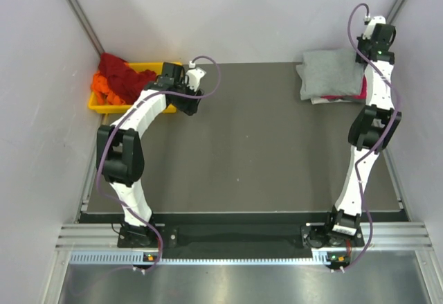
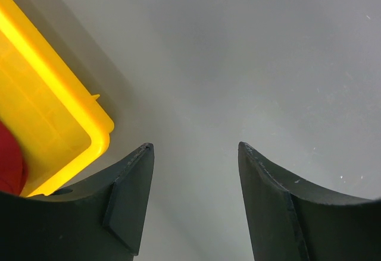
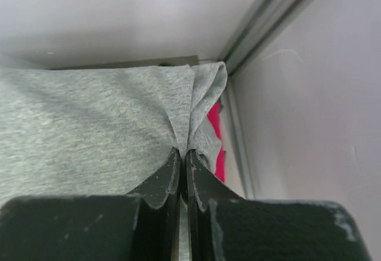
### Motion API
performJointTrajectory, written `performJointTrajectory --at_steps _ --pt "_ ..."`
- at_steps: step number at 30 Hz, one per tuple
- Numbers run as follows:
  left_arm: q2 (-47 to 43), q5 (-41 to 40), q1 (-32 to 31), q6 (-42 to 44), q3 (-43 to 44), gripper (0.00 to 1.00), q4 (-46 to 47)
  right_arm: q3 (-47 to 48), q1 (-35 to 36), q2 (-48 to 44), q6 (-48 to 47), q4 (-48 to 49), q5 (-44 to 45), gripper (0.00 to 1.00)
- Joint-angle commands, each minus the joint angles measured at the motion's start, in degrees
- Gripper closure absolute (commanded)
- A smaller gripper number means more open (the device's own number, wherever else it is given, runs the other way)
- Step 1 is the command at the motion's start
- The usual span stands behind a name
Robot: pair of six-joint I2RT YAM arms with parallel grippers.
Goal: Fold and stack the t-shirts
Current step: Neatly place the folded tshirt to the corner, then reset both grippers
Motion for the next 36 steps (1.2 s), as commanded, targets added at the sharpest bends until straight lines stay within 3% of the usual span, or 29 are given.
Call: performJointTrajectory --at_steps 1,3,4,5,6,8,10,16,20,24,33,36 --pt "0.58 0.1 0.18 0.58 2.46 0.37 -1.32 0.7 -2.05 0.42 -3.16 7.84 4.75 1.0" --pt "0.93 -0.43 0.1 0.76 2.63 0.37 -1.41 0.7 -2.22 1.3 -4.31 8.72 6.58 1.0" --pt "0.93 -0.6 0.1 0.93 2.63 0.37 -1.58 0.44 -2.22 1.74 -4.66 9.77 7.38 0.94" --pt "0.93 -0.95 0.18 1.02 2.72 0.37 -1.67 0.18 -2.22 2.18 -5.01 10.22 8.17 0.61" --pt "0.93 -0.96 0.18 1.02 2.81 0.37 -1.85 0.0 -2.22 2.27 -5.45 10.48 8.96 0.44" --pt "0.93 -1.22 0.1 1.11 3.25 0.37 -2.9 -0.44 -2.13 1.66 -5.54 10.14 9.14 0.19" --pt "0.49 -1.22 0.1 1.55 3.25 0.37 -3.34 -2.62 -1.61 -1.14 -5.28 10.13 9.84 0.01" --pt "-3.37 -1.13 0.18 2.69 1.14 0.36 -4.04 -12.64 0.76 -13.08 -4.49 10.58 15.55 0.0" --pt "-7.5 -1.57 0.18 3.05 -3.41 0.36 -5.71 -17.82 0.94 -20.56 0.86 8.38 19.6 0.0" --pt "-14.69 -1.31 0.18 3.83 -10.89 0.36 -5.28 -31.35 2.34 -32.07 4.82 11.18 17.59 0.0" --pt "-29.99 -2.53 0.27 2.26 -30.05 0.35 -1.24 -77.81 6.91 -62.92 17.65 22.78 6.42 0.0" --pt "-34.92 -3.24 0.27 0.5 -35.41 0.34 0.52 -87.58 10.78 -70.92 19.59 23.41 6.33 0.0"
